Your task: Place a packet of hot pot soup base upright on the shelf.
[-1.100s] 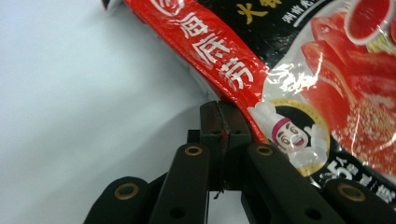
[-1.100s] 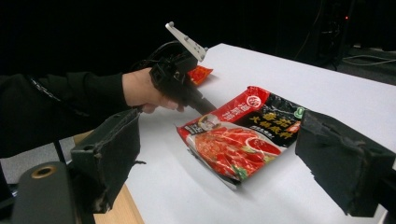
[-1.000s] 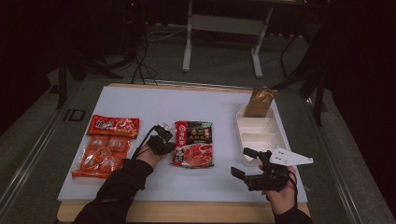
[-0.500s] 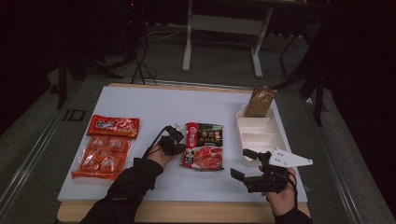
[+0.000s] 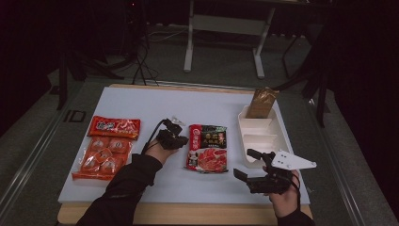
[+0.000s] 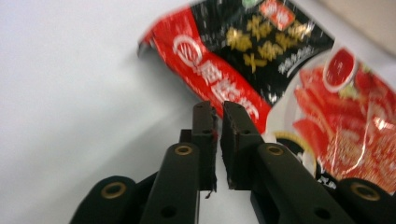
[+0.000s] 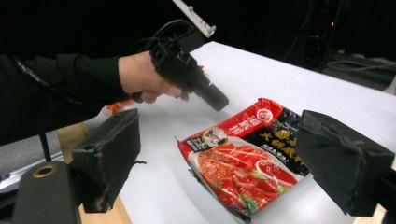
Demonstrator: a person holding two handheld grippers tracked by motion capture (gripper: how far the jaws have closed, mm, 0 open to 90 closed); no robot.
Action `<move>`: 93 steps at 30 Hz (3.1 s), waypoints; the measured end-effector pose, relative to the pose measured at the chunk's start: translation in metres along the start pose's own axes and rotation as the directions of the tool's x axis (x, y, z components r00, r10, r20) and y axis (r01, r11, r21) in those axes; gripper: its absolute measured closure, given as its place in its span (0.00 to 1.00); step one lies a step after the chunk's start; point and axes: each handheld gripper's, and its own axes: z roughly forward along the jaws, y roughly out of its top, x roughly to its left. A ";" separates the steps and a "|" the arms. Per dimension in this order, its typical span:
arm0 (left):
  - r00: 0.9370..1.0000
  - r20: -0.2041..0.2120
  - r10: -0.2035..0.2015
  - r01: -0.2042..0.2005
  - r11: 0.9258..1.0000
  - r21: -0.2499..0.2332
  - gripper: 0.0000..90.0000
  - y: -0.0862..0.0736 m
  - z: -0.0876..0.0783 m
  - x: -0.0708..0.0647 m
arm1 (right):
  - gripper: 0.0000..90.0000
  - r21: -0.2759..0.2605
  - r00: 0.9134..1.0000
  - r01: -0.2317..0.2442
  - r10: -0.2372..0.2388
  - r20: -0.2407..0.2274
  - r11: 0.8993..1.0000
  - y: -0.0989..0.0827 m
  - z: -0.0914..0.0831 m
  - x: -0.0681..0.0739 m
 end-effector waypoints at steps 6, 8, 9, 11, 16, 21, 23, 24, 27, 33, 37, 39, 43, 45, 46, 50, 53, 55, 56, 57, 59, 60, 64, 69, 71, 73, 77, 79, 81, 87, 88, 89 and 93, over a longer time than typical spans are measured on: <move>1.000 -0.008 -0.026 0.026 0.999 -0.032 0.86 0.012 0.001 0.008 | 0.16 -0.011 0.998 0.044 -0.043 0.036 0.999 0.001 -0.001 0.002; 0.999 -0.010 -0.033 0.033 0.999 -0.031 0.82 0.014 0.003 0.009 | 0.16 -0.011 0.998 0.032 -0.031 0.045 0.999 0.000 -0.002 0.002; 0.999 -0.014 -0.040 0.039 0.999 -0.035 0.81 0.017 0.007 0.011 | 0.16 -0.010 0.998 0.035 -0.034 0.052 0.999 0.000 -0.002 0.002; 0.999 -0.017 -0.049 0.048 0.998 -0.036 0.77 0.020 0.012 0.014 | 0.16 -0.006 0.998 0.031 -0.030 0.051 1.000 -0.001 -0.001 0.002; 0.994 -0.040 -0.104 0.103 0.994 -0.042 0.69 0.027 0.028 0.021 | 0.16 0.000 0.998 0.030 -0.030 0.048 1.000 -0.002 0.000 0.001; 0.990 -0.055 -0.127 0.125 0.991 -0.048 0.63 0.030 0.044 0.023 | 0.16 0.005 0.999 0.029 -0.029 0.044 1.000 -0.004 0.000 0.001; 0.990 -0.054 -0.130 0.128 0.991 -0.041 0.63 0.031 0.047 0.023 | 0.16 0.009 0.999 0.025 -0.025 0.037 1.000 -0.004 0.001 0.000; 0.989 -0.058 -0.135 0.133 0.991 -0.036 0.63 0.031 0.050 0.023 | 0.16 0.009 0.999 0.025 -0.025 0.037 1.000 -0.004 0.001 0.000; 0.988 -0.074 -0.135 0.133 0.991 -0.026 0.61 0.032 0.058 0.021 | 0.16 0.014 0.999 0.022 -0.022 0.031 1.000 -0.005 0.001 0.000; 0.983 -0.062 -0.176 0.175 0.984 -0.012 0.61 0.030 0.069 0.023 | 0.16 0.018 1.000 0.019 -0.019 0.021 1.000 -0.006 0.002 -0.001; 0.980 -0.052 -0.191 0.191 0.982 0.000 0.60 0.030 0.076 0.022 | 0.16 0.021 1.000 0.016 -0.016 0.014 1.000 -0.006 0.003 -0.001; 0.976 -0.034 -0.214 0.214 0.977 0.002 0.64 0.028 0.077 0.022 | 0.16 0.021 1.000 0.018 -0.018 0.013 1.000 -0.006 0.003 -0.001; 0.977 -0.051 -0.209 0.210 0.977 0.023 0.74 0.030 0.078 0.017 | 0.16 0.021 1.000 0.019 -0.020 0.013 1.000 -0.007 0.003 -0.001; 0.978 -0.067 -0.198 0.201 0.979 0.031 0.87 0.031 0.079 0.013 | 0.16 0.028 1.000 0.022 -0.022 0.011 0.999 -0.008 0.005 -0.001; 0.979 -0.079 -0.185 0.189 0.981 0.035 0.87 0.031 0.079 0.013 | 0.16 0.031 1.000 0.021 -0.021 0.010 0.999 -0.008 0.005 0.000; 0.977 -0.059 -0.206 0.207 0.978 0.020 0.92 0.031 0.076 0.013 | 0.16 0.035 1.000 0.026 -0.026 0.006 0.999 -0.008 0.006 0.001; 0.976 -0.034 -0.216 0.216 0.976 -0.011 0.96 0.030 0.071 0.013 | 0.16 0.037 1.000 0.027 -0.027 0.008 0.999 -0.008 0.007 0.000; 0.979 -0.028 -0.204 0.203 0.979 -0.025 0.96 0.031 0.066 0.011 | 0.16 0.033 1.000 0.027 -0.027 0.013 0.999 -0.008 0.006 0.000; 0.981 -0.027 -0.190 0.190 0.981 -0.032 0.96 0.031 0.063 0.010 | 0.16 0.033 1.000 0.027 -0.027 0.013 0.999 -0.008 0.006 0.000; 0.984 -0.027 -0.178 0.177 0.983 -0.041 0.96 0.031 0.060 0.009 | 0.16 0.033 0.999 0.029 -0.030 0.018 0.999 -0.008 0.005 0.000; 0.985 -0.032 -0.171 0.169 0.984 -0.060 0.96 0.029 0.051 0.005 | 0.16 0.034 0.999 0.028 -0.028 0.021 0.999 -0.007 0.004 0.000; 0.986 -0.026 -0.166 0.164 0.984 -0.063 0.96 0.029 0.049 0.004 | 0.16 0.036 0.999 0.030 -0.031 0.025 0.999 -0.007 0.004 0.000; 0.987 -0.019 -0.162 0.159 0.984 -0.085 0.97 0.028 0.041 0.001 | 0.16 0.031 0.999 0.030 -0.031 0.037 0.999 -0.006 0.004 0.002; 0.988 0.003 -0.153 0.152 0.980 -0.124 0.97 0.029 0.026 -0.006 | 0.16 0.017 0.998 0.027 -0.028 0.049 0.999 -0.004 0.001 0.000; 0.989 0.008 -0.149 0.149 0.980 -0.130 0.97 0.030 0.024 -0.008 | 0.16 0.016 0.998 0.020 -0.020 0.054 1.000 -0.003 0.000 0.000; 0.990 0.020 -0.137 0.138 0.978 -0.153 0.97 0.031 0.015 -0.013 | 0.16 0.010 0.998 0.024 -0.024 0.057 1.000 -0.002 -0.001 0.000; 0.995 0.010 -0.102 0.102 0.979 -0.174 0.97 0.033 0.004 -0.023 | 0.16 0.002 0.997 0.023 -0.023 0.071 1.000 -0.001 -0.003 -0.001; 0.996 0.015 -0.090 0.091 0.978 -0.187 0.97 0.034 -0.001 -0.027 | 0.16 -0.002 0.996 0.013 -0.013 0.084 1.000 0.000 -0.004 -0.004; 0.997 0.012 -0.076 0.077 0.977 -0.200 0.97 0.034 -0.004 -0.031 | 0.16 -0.007 0.996 0.004 -0.003 0.091 1.000 0.000 -0.006 -0.006; 0.998 0.026 -0.055 0.060 0.971 -0.232 0.97 0.031 -0.011 -0.035 | 0.13 -0.030 0.992 -0.006 0.009 0.127 1.000 0.002 -0.011 -0.008; 0.998 0.026 -0.055 0.060 0.971 -0.232 0.97 0.031 -0.011 -0.035 | 0.13 -0.030 0.992 -0.006 0.009 0.127 1.000 0.002 -0.011 -0.008; 0.998 0.039 -0.057 0.065 0.969 -0.238 0.97 0.030 -0.012 -0.034 | 0.12 -0.041 0.990 -0.008 0.014 0.139 0.999 0.003 -0.012 -0.009; 0.995 0.079 -0.065 0.084 0.962 -0.262 0.97 0.028 -0.016 -0.034 | 0.12 -0.036 0.989 0.000 0.006 0.151 0.999 0.004 -0.014 -0.010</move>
